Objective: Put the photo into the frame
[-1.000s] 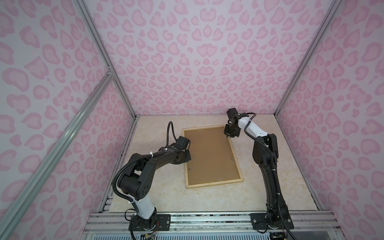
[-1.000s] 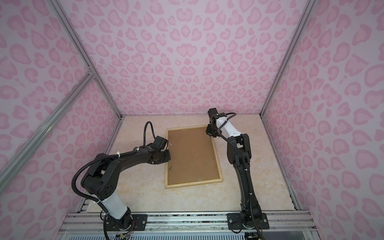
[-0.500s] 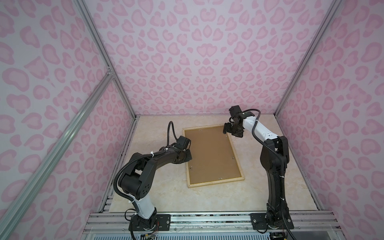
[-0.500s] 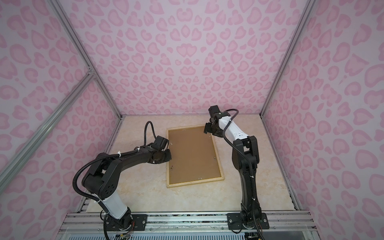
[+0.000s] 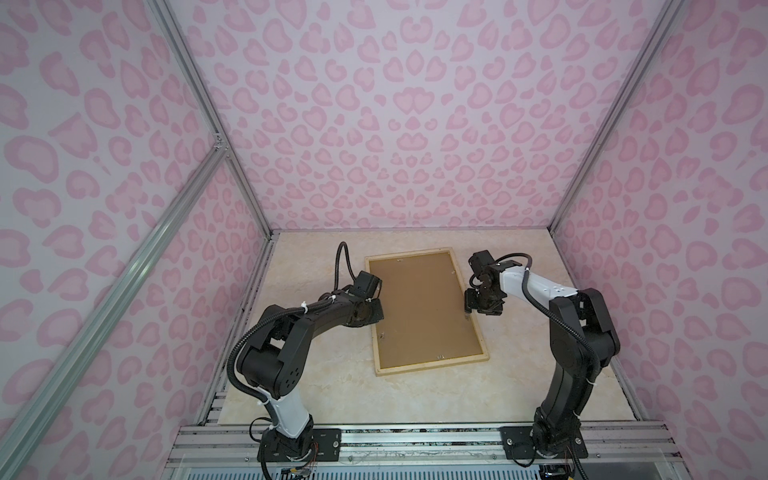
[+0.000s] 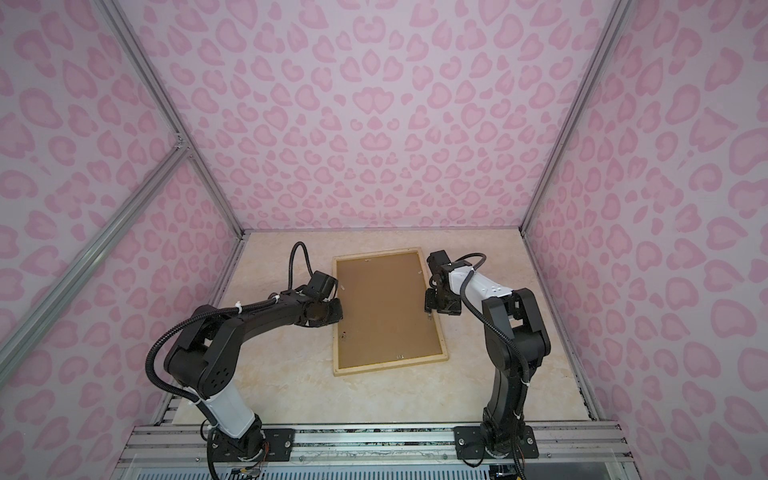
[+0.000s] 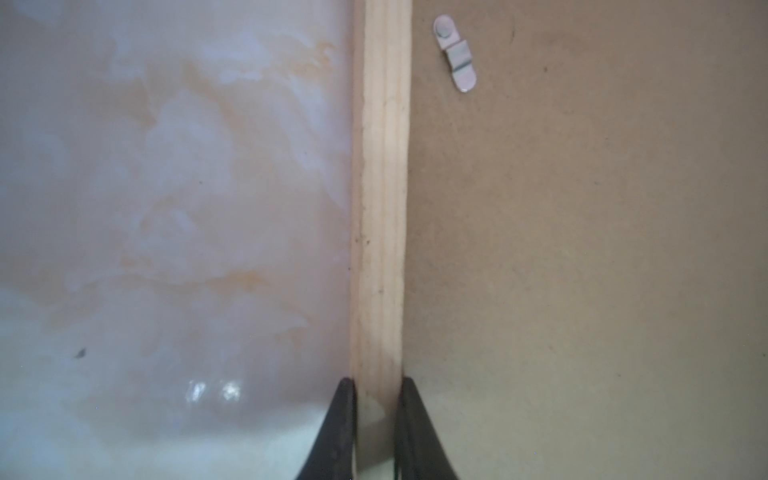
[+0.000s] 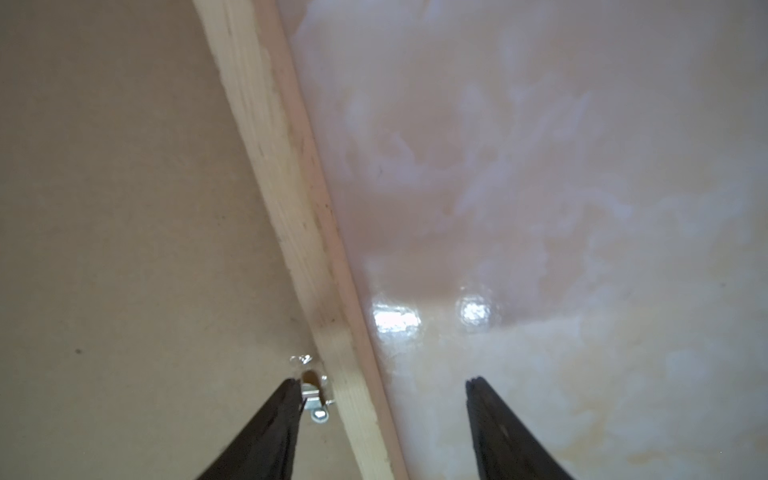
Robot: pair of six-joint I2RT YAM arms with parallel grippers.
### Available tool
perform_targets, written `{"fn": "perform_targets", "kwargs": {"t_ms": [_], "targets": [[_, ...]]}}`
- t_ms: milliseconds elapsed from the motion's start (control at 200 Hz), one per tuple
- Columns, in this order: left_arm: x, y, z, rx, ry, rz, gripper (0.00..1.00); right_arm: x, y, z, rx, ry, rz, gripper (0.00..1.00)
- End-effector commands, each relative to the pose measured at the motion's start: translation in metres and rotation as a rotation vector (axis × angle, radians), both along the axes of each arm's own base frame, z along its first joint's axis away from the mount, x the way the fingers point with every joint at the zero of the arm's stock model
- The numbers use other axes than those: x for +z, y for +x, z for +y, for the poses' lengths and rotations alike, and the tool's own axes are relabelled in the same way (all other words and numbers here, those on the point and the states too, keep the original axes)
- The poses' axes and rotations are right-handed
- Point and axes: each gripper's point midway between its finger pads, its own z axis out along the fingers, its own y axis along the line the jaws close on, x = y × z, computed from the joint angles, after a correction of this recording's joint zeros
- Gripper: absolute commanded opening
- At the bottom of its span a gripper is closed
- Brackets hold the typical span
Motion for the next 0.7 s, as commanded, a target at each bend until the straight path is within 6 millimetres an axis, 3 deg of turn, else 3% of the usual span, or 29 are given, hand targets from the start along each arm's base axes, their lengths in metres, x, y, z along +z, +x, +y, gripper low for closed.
{"fn": "perform_targets", "kwargs": {"t_ms": [0,160,280,695], "targets": [[-0.021,-0.033,0.018,-0.004,0.080,0.148,0.06,-0.009,-0.002,0.004,0.026,0.001,0.001,0.65],[-0.022,-0.033,0.017,-0.006,0.078,0.154,0.06,-0.012,-0.004,0.014,0.043,0.040,0.000,0.69],[-0.022,-0.032,0.016,-0.004,0.070,0.154,0.06,-0.015,-0.004,0.007,0.030,-0.003,0.007,0.66],[-0.019,-0.030,0.016,0.002,0.065,0.147,0.06,-0.025,-0.018,-0.001,0.012,-0.005,0.046,0.38]]}}
